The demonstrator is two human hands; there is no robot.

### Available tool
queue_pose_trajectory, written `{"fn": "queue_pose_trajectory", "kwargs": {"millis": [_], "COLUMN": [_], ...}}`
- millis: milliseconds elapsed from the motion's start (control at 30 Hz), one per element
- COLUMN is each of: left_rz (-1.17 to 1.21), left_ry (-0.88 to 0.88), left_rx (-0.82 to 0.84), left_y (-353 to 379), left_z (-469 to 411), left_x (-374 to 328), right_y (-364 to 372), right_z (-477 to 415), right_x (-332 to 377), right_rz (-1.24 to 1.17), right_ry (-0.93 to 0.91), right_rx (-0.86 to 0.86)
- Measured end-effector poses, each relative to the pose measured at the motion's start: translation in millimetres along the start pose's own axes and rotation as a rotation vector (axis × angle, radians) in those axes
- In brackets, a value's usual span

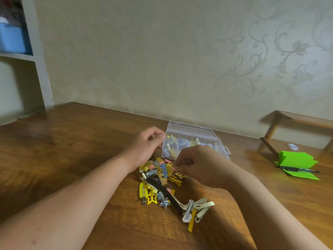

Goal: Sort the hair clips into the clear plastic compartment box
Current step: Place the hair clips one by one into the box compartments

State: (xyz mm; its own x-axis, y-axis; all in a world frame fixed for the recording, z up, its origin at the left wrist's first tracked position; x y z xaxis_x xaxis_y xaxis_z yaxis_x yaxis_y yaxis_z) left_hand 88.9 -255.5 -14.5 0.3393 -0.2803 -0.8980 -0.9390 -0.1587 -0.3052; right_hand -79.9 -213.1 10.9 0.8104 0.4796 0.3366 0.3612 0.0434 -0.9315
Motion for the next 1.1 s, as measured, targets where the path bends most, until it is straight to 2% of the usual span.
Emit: {"fn": "queue_pose_trajectory", "kwargs": {"millis": [167, 367, 433, 533, 600, 767, 933, 1100], "left_rz": [0.023, 0.020, 0.015, 0.016, 0.026, 0.035, 0.015, 0.005], "left_ry": [-0.016, -0.020, -0.020, -0.021, -0.025, -0.027, -0.046, -0.046], "left_rx": [0.002, 0.010, 0.011, 0.008, 0.004, 0.003, 0.005, 0.010], "left_y": [0.6, 1.9, 1.5, 1.0, 0.5, 0.0, 0.2, -0.1], "left_z": [0.7, -0.5, -0.7, -1.4, -2.3, -3.7, -4.4, -3.8], "left_x": [0.8, 1.5, 1.8, 1.7, 2.1, 3.9, 5.4, 5.7], "right_y": [7.3, 2.2, -12.0, -49.5, -61.2, -39.9, -18.2, -4.7], "right_z": [1.1, -0.4, -0.7, -5.9, -17.3, -57.3, -82.1, -87.7], "right_x": [-7.2, -13.5, -14.4, -26.6, -37.4, -45.4, -23.6, -12.2], "right_rz": [0.077, 0.037, -0.014, -0.196, -0.214, -0.129, -0.069, -0.072], "right_ry": [0.019, 0.034, 0.045, 0.134, 0.203, 0.301, 0.269, 0.260], "right_rx": [0.057, 0.053, -0.023, -0.265, -0.353, -0.272, -0.170, -0.143]}}
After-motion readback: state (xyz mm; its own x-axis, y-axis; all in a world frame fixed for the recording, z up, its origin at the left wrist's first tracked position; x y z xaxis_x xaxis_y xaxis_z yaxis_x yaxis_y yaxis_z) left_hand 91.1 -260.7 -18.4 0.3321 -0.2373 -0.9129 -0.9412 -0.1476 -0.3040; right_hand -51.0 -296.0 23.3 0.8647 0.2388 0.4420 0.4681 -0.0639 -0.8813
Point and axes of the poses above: each hand's wrist, its own z-axis away from the middle knuckle, its own y-axis out of the palm, x = y × z, the point moved 10 cm from there along -z, towards the middle knuckle, and after that the axes turned 5 degrees about -x, right-handed, at the moved point
